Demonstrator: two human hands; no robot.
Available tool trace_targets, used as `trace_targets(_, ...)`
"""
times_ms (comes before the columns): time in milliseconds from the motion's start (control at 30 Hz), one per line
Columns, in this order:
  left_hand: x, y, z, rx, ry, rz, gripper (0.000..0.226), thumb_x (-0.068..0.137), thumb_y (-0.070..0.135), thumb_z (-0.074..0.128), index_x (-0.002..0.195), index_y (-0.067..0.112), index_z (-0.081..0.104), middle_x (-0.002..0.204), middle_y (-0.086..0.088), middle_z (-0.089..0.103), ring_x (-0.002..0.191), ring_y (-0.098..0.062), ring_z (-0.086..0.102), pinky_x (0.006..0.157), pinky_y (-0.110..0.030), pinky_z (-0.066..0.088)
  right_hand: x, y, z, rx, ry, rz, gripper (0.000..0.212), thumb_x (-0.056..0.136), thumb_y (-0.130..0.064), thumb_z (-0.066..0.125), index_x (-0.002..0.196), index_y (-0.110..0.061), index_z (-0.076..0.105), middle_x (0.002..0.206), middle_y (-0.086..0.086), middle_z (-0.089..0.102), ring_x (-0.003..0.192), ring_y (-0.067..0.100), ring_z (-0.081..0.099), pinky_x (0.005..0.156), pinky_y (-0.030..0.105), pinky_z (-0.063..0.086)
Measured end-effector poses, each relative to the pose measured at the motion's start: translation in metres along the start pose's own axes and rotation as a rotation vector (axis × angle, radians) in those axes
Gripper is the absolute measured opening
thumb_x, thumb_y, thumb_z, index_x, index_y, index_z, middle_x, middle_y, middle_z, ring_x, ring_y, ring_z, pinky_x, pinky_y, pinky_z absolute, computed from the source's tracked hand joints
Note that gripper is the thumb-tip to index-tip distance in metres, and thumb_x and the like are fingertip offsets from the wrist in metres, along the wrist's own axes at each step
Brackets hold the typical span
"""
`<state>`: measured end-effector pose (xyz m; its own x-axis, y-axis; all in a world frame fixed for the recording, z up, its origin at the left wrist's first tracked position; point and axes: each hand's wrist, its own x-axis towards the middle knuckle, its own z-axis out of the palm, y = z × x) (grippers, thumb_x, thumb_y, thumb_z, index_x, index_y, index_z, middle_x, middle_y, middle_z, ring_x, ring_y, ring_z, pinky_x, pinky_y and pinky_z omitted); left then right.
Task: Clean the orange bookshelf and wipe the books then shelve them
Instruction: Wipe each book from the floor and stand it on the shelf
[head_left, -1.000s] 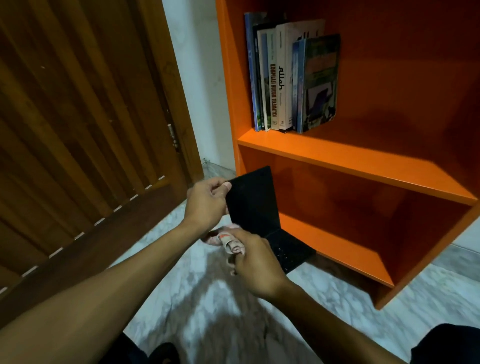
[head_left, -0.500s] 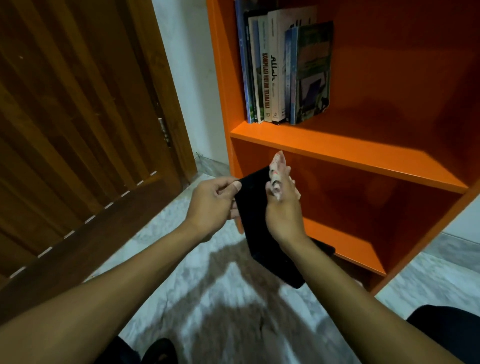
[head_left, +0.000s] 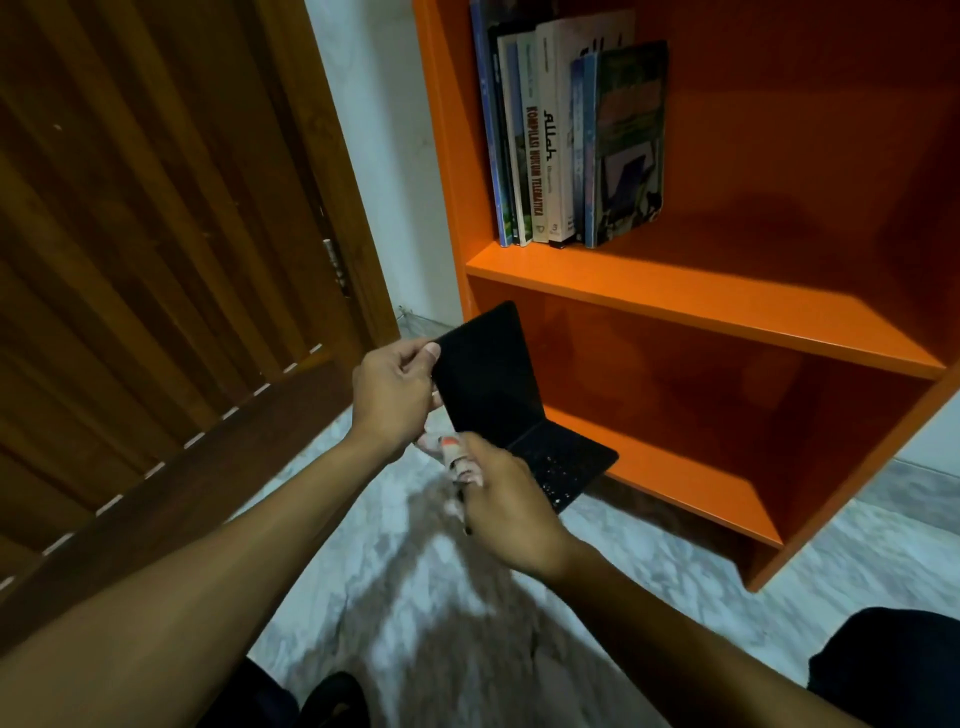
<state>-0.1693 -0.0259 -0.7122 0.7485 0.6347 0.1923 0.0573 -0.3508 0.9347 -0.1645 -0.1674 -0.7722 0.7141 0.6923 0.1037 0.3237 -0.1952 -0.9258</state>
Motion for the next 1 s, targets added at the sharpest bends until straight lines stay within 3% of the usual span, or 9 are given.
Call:
trace_targets(133,0.007,-0.003,-0.010,0.001,0.047,0.013,0.021,0.103,0.015,0.053,0.100,0.021,0.072,0.091,-0.003,0.074,0.088,-0.017,0.071,0.074,-0.034,0.063,0.011,-0.010,-0.026,0.256,0.130,0.187,0.027,0.101,-0.010,0.046,0.091,-0.026,0.066,0.087,0.000,0.071,0.080,0.014,0.068,0.075,0.033,0.055)
trace_targets(233,0.009,-0.003,-0.015,-0.029,0.049,-0.005,0.022,0.103,0.016,0.052,0.107,0.015,0.074,0.093,-0.009,0.073,0.089,-0.021,0.070,0.072,-0.036,0.064,0.025,-0.007,-0.057,0.459,0.324,0.294,0.022,0.102,-0.012,0.045,0.113,-0.009,0.064,0.101,0.016,0.072,0.095,0.032,0.070,0.089,0.048,0.056)
trace_targets(367,0.003,0.001,-0.012,-0.011,0.023,0.050,0.021,0.103,0.017,0.053,0.108,0.017,0.074,0.097,-0.001,0.074,0.092,-0.018,0.071,0.076,-0.039,0.064,0.032,-0.006,-0.082,0.649,0.508,0.208,0.035,0.106,-0.016,0.041,0.139,-0.008,0.048,0.080,0.002,0.075,0.078,0.012,0.073,0.074,0.030,0.059)
trace_targets(467,-0.006,0.008,0.003,-0.075,0.010,0.089,0.021,0.103,0.016,0.054,0.104,0.019,0.075,0.097,-0.001,0.075,0.091,-0.014,0.073,0.079,-0.040,0.063,0.039,0.002,-0.068,0.600,0.549,0.161,0.041,0.108,-0.020,0.038,0.148,-0.016,0.041,0.101,-0.015,0.064,0.076,-0.002,0.067,0.078,0.019,0.048)
trace_targets(500,-0.008,0.009,0.009,-0.096,0.000,0.103,0.022,0.103,0.017,0.054,0.105,0.018,0.076,0.098,0.000,0.076,0.093,-0.014,0.073,0.081,-0.041,0.062,0.042,0.007,-0.057,0.534,0.563,0.157,0.043,0.108,-0.021,0.038,0.151,-0.020,0.038,0.101,-0.001,0.072,0.077,0.006,0.071,0.060,0.021,0.059)
trace_targets(600,-0.013,0.010,0.022,-0.095,-0.048,0.154,0.025,0.100,0.022,0.054,0.108,0.019,0.077,0.101,0.003,0.077,0.099,-0.016,0.072,0.088,-0.045,0.060,0.041,0.020,-0.024,0.330,0.554,0.078,0.052,0.107,-0.022,0.038,0.155,-0.036,0.022,0.155,0.009,0.037,0.135,0.027,0.047,0.092,0.019,0.048)
trace_targets(733,-0.011,0.004,0.023,-0.113,-0.002,0.131,0.024,0.101,0.017,0.054,0.110,0.017,0.076,0.100,0.002,0.077,0.097,-0.015,0.073,0.087,-0.046,0.060,0.029,0.023,0.006,0.383,0.442,0.235,0.046,0.105,-0.017,0.043,0.150,-0.029,0.039,0.119,0.011,0.059,0.087,0.016,0.059,0.063,0.022,0.049)
trace_targets(833,-0.004,0.000,0.018,-0.092,0.046,0.116,0.024,0.101,0.019,0.055,0.111,0.015,0.076,0.099,0.001,0.076,0.096,-0.017,0.073,0.085,-0.046,0.061,0.015,0.015,0.018,0.468,0.299,0.289,0.038,0.104,-0.008,0.045,0.142,-0.009,0.046,0.113,0.013,0.063,0.093,0.024,0.061,0.064,0.017,0.051)
trace_targets(1000,-0.002,-0.001,0.010,0.128,0.112,0.235,0.024,0.102,0.015,0.055,0.116,0.012,0.075,0.104,0.002,0.075,0.097,-0.009,0.068,0.084,-0.026,0.060,-0.002,-0.010,0.030,0.631,0.149,0.276,0.029,0.106,-0.009,0.040,0.130,-0.016,0.055,0.121,0.031,0.057,0.099,0.027,0.067,0.073,0.031,0.059)
